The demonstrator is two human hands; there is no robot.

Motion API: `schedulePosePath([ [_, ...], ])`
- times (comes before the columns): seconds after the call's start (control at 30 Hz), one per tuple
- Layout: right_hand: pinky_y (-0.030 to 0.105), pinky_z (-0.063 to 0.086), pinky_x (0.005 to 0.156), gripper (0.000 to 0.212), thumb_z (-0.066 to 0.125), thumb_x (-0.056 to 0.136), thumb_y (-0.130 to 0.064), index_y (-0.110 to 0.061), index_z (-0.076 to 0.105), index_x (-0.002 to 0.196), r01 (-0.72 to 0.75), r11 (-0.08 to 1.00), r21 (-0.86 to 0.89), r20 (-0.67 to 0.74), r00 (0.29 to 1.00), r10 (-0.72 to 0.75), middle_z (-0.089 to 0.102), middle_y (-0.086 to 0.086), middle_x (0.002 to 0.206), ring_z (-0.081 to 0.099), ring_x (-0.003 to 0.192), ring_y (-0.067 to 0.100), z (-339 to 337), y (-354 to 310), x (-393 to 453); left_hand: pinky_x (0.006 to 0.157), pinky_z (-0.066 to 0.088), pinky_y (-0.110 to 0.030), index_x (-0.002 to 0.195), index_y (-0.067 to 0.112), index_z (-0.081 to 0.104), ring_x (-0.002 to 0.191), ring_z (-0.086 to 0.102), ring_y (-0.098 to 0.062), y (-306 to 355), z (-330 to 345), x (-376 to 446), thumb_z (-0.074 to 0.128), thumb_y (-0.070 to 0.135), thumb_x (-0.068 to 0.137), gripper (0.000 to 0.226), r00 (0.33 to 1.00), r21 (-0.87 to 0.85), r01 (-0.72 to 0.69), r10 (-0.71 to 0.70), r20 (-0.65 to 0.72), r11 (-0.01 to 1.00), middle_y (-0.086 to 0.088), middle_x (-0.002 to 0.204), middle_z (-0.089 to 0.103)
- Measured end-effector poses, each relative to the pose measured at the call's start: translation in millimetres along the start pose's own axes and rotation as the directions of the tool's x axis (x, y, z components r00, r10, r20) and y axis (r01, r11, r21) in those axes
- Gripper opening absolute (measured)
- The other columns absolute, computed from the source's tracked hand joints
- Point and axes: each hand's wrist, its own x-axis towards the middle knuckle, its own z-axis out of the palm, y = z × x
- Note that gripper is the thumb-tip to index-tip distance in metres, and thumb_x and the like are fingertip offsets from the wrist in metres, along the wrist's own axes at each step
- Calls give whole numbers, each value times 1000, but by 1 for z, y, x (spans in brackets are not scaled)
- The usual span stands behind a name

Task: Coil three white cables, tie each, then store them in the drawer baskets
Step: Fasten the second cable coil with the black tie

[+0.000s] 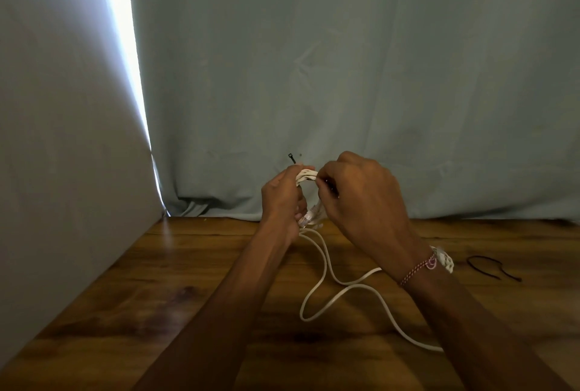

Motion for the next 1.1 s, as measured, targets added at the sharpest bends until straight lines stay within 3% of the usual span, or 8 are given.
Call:
schedulePosePath([
  [0.17, 30, 50, 52, 11, 65, 96, -17, -6, 68, 97, 123, 992, -8, -29, 992, -123, 63, 10, 90, 56, 65, 18, 7, 8, 0, 42, 25, -23, 61, 25, 75, 43, 29, -9, 3, -1, -1, 62, 28, 98, 39, 1000, 12, -11, 11, -2, 1000, 1, 52, 37],
  [0.27, 30, 52, 64, 12, 62, 98, -18, -7, 66, 101, 210, 972, 107, -39, 978, -207, 65, 8, 98, 61, 79, 18, 5, 13, 2, 43, 25, -24, 67, 24, 74, 43, 30, -10, 2, -3, 1, 63, 28, 98, 33, 1000, 31, -16, 16, 3, 999, -1, 55, 39],
  [0.4, 28, 58, 78, 9, 64, 99, -18, -9, 64, 98, 1, 819, 573, 40, 999, -29, 71, -1, 94, 69, 88, 10, -1, 12, 5, 42, 26, -25, 86, 19, 76, 44, 32, -11, 3, 0, -3, 59, 19, 96, 20, 997, 56, -68, 66, 49, 996, -2, 59, 44],
  [0.53, 28, 61, 79, 9, 71, 93, -19, -12, 70, 99, -196, 620, 759, 102, 977, 185, 77, -1, 89, 75, 85, 9, -4, 14, 7, 41, 22, -23, 72, 25, 74, 42, 28, -11, 5, 4, -8, 60, 23, 99, 31, 986, 113, -151, 141, 89, 982, 2, 51, 40],
  [0.63, 21, 60, 73, 17, 73, 90, -20, -13, 70, 105, -296, 511, 807, 140, 937, 320, 78, -1, 82, 76, 78, 7, -8, 15, 7, 39, 23, -21, 73, 25, 73, 42, 27, -11, 4, 8, -12, 59, 24, 100, 31, 973, 142, -212, 194, 128, 967, 3, 48, 41],
  [0.8, 21, 60, 66, 16, 76, 87, -23, -13, 76, 100, -341, 496, 798, 113, 894, 433, 77, -3, 81, 75, 72, 9, -13, 17, 9, 39, 26, -21, 109, 13, 74, 40, 30, -10, 3, 14, -15, 57, 27, 102, 23, 958, 156, -264, 240, 155, 952, 3, 48, 45],
  [1.0, 21, 58, 69, 13, 73, 90, -25, -16, 79, 97, -421, 337, 842, 243, 854, 460, 78, -3, 84, 75, 79, 12, -23, 15, 12, 40, 30, -21, 99, 13, 76, 41, 35, -9, 6, 18, -21, 56, 23, 103, 22, 930, 166, -346, 315, 189, 923, 10, 53, 59],
  [1.1, 26, 56, 70, 11, 76, 88, -26, -16, 80, 91, -514, 247, 822, 357, 801, 480, 78, 0, 85, 75, 84, 22, -27, 15, 14, 49, 41, -26, 104, 18, 77, 53, 49, -15, 5, 19, -19, 58, 28, 103, 22, 913, 226, -399, 361, 191, 889, 3, 72, 71],
])
